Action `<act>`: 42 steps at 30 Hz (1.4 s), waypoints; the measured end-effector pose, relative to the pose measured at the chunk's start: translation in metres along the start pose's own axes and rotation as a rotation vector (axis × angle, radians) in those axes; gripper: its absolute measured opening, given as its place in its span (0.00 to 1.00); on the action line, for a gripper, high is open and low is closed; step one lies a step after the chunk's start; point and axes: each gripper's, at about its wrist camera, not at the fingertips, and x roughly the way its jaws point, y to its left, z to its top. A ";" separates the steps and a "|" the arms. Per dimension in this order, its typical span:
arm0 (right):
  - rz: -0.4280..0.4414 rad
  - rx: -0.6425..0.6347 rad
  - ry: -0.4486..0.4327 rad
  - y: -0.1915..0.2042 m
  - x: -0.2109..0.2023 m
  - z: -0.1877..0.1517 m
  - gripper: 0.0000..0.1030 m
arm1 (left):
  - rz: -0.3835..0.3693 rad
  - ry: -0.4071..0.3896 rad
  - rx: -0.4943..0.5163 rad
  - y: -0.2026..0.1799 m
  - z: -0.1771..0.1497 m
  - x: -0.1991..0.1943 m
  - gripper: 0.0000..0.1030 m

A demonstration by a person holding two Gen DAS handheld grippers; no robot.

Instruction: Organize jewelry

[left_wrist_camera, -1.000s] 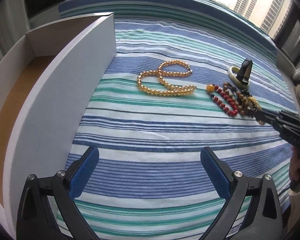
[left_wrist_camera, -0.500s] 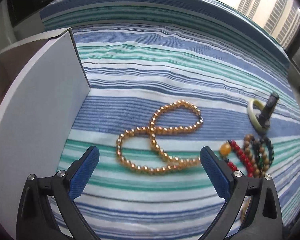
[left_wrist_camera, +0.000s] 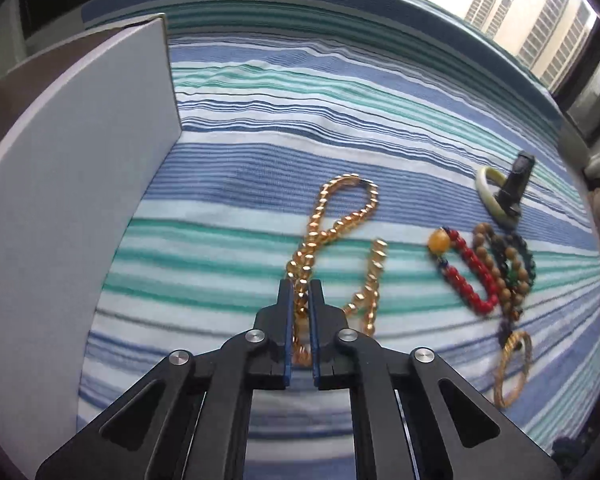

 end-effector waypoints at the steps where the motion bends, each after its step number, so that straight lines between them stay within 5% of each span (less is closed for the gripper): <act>1: 0.000 -0.002 -0.002 0.000 -0.001 0.000 0.11 | -0.023 0.002 -0.003 0.003 -0.011 -0.011 0.05; 9: -0.010 0.002 0.024 0.003 0.007 -0.003 0.11 | -0.095 0.062 -0.015 0.024 -0.102 -0.068 0.04; 17: -0.034 -0.025 0.035 0.020 0.008 -0.005 0.11 | -0.078 0.142 0.209 -0.001 -0.163 -0.092 0.09; 19: -0.053 -0.017 0.043 0.019 0.011 -0.004 0.11 | -0.075 0.127 0.206 -0.002 -0.164 -0.093 0.41; 21: -0.070 0.003 0.052 0.017 0.013 -0.003 0.12 | -0.087 0.096 0.156 0.005 -0.158 -0.096 0.61; 23: -0.077 0.021 0.055 0.014 0.013 -0.002 0.28 | -0.100 0.073 0.106 0.011 -0.146 -0.094 0.62; 30: -0.065 0.038 0.049 0.012 0.013 -0.003 0.34 | 0.068 0.057 0.135 -0.002 -0.105 -0.046 0.59; 32: -0.067 0.034 0.040 0.013 0.010 -0.002 0.34 | 0.110 0.036 0.166 -0.009 -0.099 -0.039 0.48; 34: -0.074 0.026 0.032 0.013 0.008 0.000 0.34 | 0.090 0.016 0.190 -0.014 -0.098 -0.039 0.05; 42: -0.157 0.022 0.090 -0.015 0.030 0.037 0.34 | -0.115 -0.034 0.041 0.007 -0.105 -0.079 0.05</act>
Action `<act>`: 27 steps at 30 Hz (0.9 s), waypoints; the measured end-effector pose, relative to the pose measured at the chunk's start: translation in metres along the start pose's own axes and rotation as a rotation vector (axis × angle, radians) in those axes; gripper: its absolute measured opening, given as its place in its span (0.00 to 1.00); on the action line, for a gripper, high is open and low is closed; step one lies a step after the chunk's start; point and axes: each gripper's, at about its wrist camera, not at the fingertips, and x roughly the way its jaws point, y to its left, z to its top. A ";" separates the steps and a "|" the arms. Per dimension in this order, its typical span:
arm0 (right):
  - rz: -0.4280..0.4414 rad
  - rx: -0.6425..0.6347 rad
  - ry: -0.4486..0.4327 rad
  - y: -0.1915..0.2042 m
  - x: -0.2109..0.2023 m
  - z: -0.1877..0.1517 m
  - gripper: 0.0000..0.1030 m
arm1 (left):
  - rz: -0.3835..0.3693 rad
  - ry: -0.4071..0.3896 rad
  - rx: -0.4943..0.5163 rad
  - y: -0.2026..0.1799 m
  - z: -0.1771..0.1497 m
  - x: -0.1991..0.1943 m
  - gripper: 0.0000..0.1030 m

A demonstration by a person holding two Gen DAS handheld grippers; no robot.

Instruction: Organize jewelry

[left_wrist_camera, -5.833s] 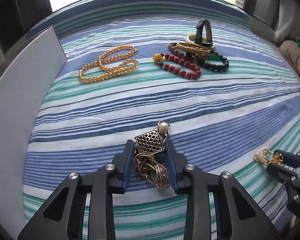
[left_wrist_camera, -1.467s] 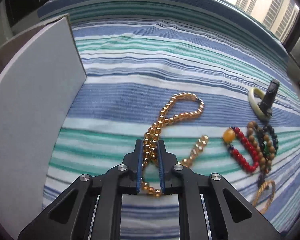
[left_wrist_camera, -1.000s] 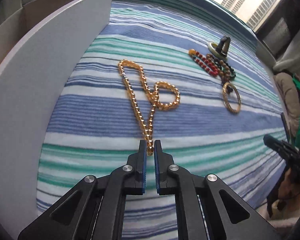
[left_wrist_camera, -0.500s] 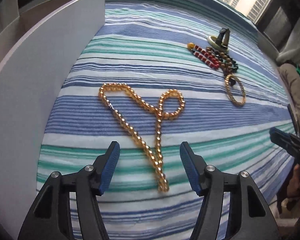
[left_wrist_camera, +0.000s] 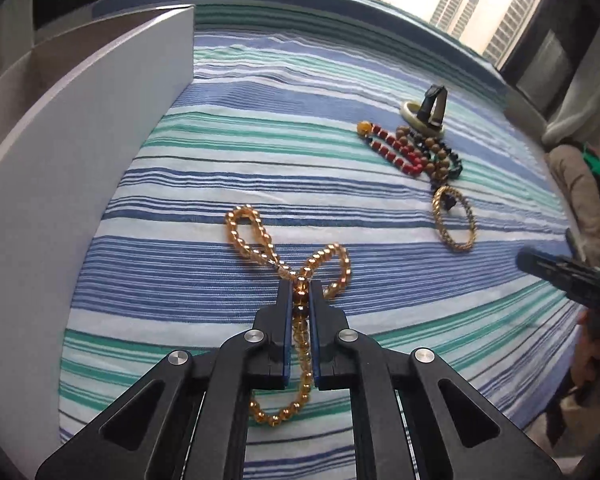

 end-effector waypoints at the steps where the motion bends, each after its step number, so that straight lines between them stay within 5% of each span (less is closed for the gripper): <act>1: 0.008 0.005 0.006 -0.002 0.008 0.007 0.34 | -0.021 -0.016 -0.022 0.003 0.001 -0.009 0.05; 5: 0.005 -0.001 0.007 0.005 0.041 0.033 0.34 | -0.043 -0.072 -0.046 0.005 0.002 -0.039 0.05; 9: -0.153 -0.142 -0.002 0.026 0.072 0.047 0.31 | -0.078 -0.095 -0.087 0.012 0.002 -0.058 0.05; 10: -0.213 -0.185 0.005 0.032 0.075 0.048 0.11 | -0.086 -0.102 -0.098 0.013 0.003 -0.063 0.05; 11: -0.230 -0.200 0.003 0.036 0.073 0.048 0.06 | -0.095 -0.112 -0.109 0.015 0.004 -0.070 0.05; 18: -0.140 -0.211 -0.089 0.057 0.006 0.046 0.06 | -0.152 -0.212 -0.155 0.022 0.015 -0.126 0.05; 27: 0.016 -0.333 -0.230 0.132 -0.064 0.074 0.06 | -0.161 -0.366 -0.224 0.042 0.035 -0.217 0.05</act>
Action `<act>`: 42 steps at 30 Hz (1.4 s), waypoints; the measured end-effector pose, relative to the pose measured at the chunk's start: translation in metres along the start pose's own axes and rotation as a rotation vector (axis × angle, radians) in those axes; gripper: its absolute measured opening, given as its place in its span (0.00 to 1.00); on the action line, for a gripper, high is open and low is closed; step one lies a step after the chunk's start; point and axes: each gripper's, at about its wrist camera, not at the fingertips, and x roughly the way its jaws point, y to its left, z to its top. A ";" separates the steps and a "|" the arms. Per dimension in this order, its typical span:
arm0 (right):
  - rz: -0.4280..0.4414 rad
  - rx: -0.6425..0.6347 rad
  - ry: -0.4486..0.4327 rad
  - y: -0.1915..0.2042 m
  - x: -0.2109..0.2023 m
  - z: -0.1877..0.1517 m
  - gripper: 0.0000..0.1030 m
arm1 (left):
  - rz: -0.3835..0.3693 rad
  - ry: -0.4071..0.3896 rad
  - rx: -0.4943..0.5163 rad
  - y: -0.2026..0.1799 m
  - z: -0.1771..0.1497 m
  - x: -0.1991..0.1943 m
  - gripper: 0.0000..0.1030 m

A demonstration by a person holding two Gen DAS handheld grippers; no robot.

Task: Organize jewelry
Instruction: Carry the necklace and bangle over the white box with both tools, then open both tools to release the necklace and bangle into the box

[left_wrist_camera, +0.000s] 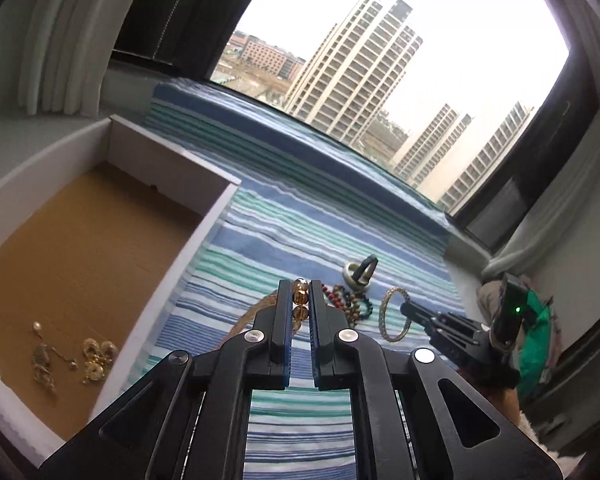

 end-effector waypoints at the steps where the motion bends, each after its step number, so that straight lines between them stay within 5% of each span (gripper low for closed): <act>1: 0.018 -0.009 -0.014 0.010 -0.003 0.006 0.06 | -0.004 -0.014 -0.003 0.001 0.006 -0.009 0.05; 10: 0.178 -0.036 -0.072 0.068 0.000 0.063 0.06 | -0.011 -0.152 -0.022 0.015 0.063 -0.082 0.05; 14: 0.253 -0.074 -0.087 0.106 0.012 0.092 0.06 | 0.070 -0.243 -0.010 0.032 0.085 -0.109 0.05; 18: 0.305 -0.127 -0.052 0.153 0.049 0.115 0.06 | 0.201 -0.253 0.002 0.059 0.090 -0.099 0.05; 30: 0.296 -0.285 0.163 0.269 0.213 0.092 0.10 | 0.463 0.108 -0.226 0.209 0.013 0.042 0.07; 32: 0.302 -0.283 0.193 0.274 0.221 0.090 0.27 | 0.487 0.147 -0.230 0.214 0.000 0.045 0.25; 34: 0.307 -0.259 0.178 0.269 0.217 0.090 0.39 | 0.523 0.162 -0.209 0.212 -0.011 0.042 0.62; 42: 0.319 -0.159 0.127 0.210 0.163 0.062 0.47 | 0.729 0.209 -0.028 0.172 -0.050 0.037 0.68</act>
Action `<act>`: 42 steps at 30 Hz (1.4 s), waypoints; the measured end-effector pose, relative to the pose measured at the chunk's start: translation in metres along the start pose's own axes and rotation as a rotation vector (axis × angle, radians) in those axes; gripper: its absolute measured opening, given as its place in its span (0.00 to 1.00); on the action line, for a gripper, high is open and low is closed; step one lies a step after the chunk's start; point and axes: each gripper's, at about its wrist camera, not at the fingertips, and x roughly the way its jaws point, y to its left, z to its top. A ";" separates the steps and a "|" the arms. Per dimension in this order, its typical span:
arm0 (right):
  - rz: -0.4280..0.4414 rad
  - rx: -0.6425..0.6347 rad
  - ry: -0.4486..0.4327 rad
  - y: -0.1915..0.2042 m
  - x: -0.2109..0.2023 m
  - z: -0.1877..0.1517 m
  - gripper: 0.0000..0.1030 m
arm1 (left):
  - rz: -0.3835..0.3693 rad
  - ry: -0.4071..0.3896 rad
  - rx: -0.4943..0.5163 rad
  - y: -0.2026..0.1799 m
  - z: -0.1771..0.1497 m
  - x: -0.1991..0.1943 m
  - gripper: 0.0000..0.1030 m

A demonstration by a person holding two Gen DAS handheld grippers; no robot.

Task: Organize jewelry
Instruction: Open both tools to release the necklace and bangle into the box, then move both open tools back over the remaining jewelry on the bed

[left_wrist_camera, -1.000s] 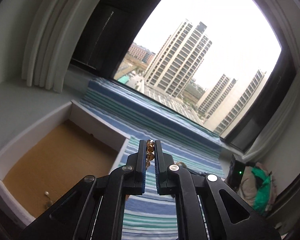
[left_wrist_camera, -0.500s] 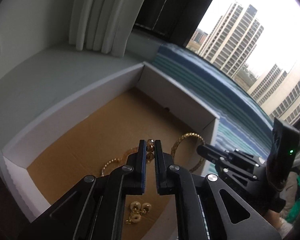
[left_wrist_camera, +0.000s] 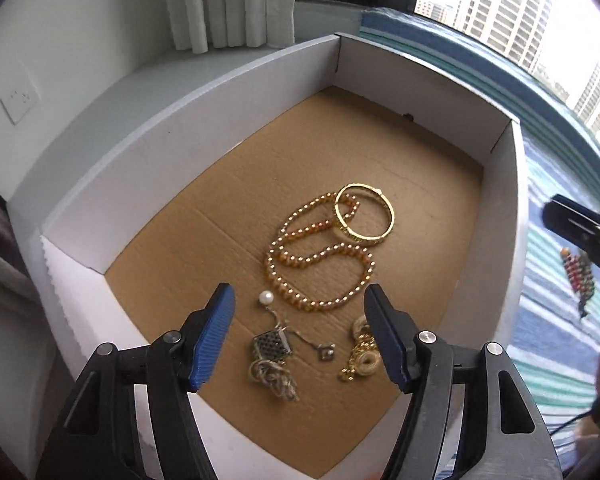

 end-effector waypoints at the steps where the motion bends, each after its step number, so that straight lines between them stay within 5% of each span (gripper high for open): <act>1: -0.001 -0.001 -0.001 -0.002 -0.009 -0.011 0.48 | 0.041 -0.002 0.025 -0.004 -0.003 0.002 0.70; 10: -0.131 0.119 0.025 -0.048 -0.087 -0.158 0.52 | 0.202 -0.042 0.162 -0.026 -0.030 -0.008 0.70; 16: -0.326 0.266 0.062 -0.098 -0.132 -0.218 0.52 | 0.153 -0.015 0.139 -0.022 -0.036 -0.014 0.70; 19: -0.419 0.313 0.067 -0.114 -0.151 -0.232 0.53 | 0.135 -0.064 0.110 -0.020 -0.036 -0.028 0.71; 22: -0.477 0.325 0.061 -0.124 -0.164 -0.230 0.74 | 0.181 -0.193 0.033 -0.015 -0.033 -0.061 0.85; 25: -0.513 0.316 0.042 -0.122 -0.174 -0.228 0.78 | 0.130 -0.323 -0.014 -0.022 -0.027 -0.095 0.97; 28: -0.533 0.309 0.020 -0.120 -0.180 -0.225 0.78 | 0.060 -0.365 0.035 -0.047 -0.024 -0.116 0.98; 34: -0.584 0.283 0.022 -0.120 -0.187 -0.227 0.78 | -0.137 -0.269 0.213 -0.127 -0.037 -0.103 0.98; 39: -0.604 0.279 0.014 -0.127 -0.196 -0.233 0.78 | -0.276 -0.167 0.286 -0.185 -0.059 -0.066 0.98; 42: -0.594 0.246 -0.002 -0.141 -0.188 -0.244 0.78 | -0.326 -0.172 0.299 -0.212 -0.067 -0.031 0.98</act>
